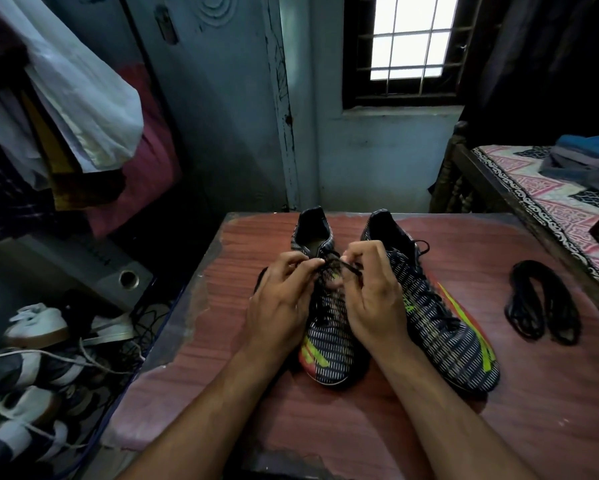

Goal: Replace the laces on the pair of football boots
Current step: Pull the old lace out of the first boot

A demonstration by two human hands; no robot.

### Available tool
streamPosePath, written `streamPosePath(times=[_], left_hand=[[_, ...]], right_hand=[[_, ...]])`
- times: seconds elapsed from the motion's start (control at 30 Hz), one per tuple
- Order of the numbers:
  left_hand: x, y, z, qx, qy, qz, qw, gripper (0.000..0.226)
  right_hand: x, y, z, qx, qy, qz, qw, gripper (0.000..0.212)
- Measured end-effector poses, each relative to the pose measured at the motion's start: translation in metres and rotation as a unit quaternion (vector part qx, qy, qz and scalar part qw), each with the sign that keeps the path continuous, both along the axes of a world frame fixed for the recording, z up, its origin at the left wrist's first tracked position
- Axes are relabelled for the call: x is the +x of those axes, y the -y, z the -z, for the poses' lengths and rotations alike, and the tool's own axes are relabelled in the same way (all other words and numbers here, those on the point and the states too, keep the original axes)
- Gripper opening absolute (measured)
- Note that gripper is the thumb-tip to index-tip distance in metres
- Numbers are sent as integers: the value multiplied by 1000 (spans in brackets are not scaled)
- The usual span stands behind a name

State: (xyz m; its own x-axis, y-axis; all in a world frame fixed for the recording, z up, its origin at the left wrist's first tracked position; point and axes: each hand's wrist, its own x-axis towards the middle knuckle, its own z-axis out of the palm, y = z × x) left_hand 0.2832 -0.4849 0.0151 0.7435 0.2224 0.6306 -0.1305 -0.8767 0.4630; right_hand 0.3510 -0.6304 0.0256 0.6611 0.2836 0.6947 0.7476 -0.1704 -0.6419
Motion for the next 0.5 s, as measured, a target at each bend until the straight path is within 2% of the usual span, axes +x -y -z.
streamPosePath(times=[0.23, 0.4, 0.43, 0.5], left_hand=[[-1, -3, 2, -48, 47, 18, 998, 12], [-5, 0, 4, -50, 96, 54, 993, 4], [-6, 0, 4, -42, 98, 63, 992, 5], [-6, 0, 3, -19, 91, 82, 992, 10]], right_hand=[[-1, -5, 3, -40, 1, 5, 999, 39], [1, -6, 5, -70, 22, 5, 997, 22], [1, -6, 5, -67, 20, 1, 998, 21], [0, -5, 3, -71, 26, 5, 997, 35]])
